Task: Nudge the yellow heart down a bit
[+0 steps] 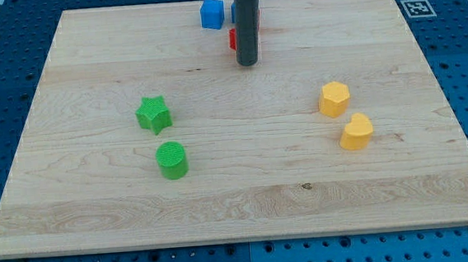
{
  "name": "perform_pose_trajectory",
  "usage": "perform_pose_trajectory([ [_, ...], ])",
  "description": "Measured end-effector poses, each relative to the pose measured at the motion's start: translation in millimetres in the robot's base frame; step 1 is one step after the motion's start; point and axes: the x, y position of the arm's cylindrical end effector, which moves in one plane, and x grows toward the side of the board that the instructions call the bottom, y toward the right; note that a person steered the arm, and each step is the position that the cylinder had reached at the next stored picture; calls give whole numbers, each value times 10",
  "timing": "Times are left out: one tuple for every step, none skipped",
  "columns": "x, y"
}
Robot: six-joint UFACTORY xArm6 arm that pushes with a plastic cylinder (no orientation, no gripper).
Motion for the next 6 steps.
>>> perform_pose_trajectory([
  [-375, -65],
  [-571, -86],
  [-550, -86],
  [-89, 25],
  [509, 383],
  [1230, 883],
])
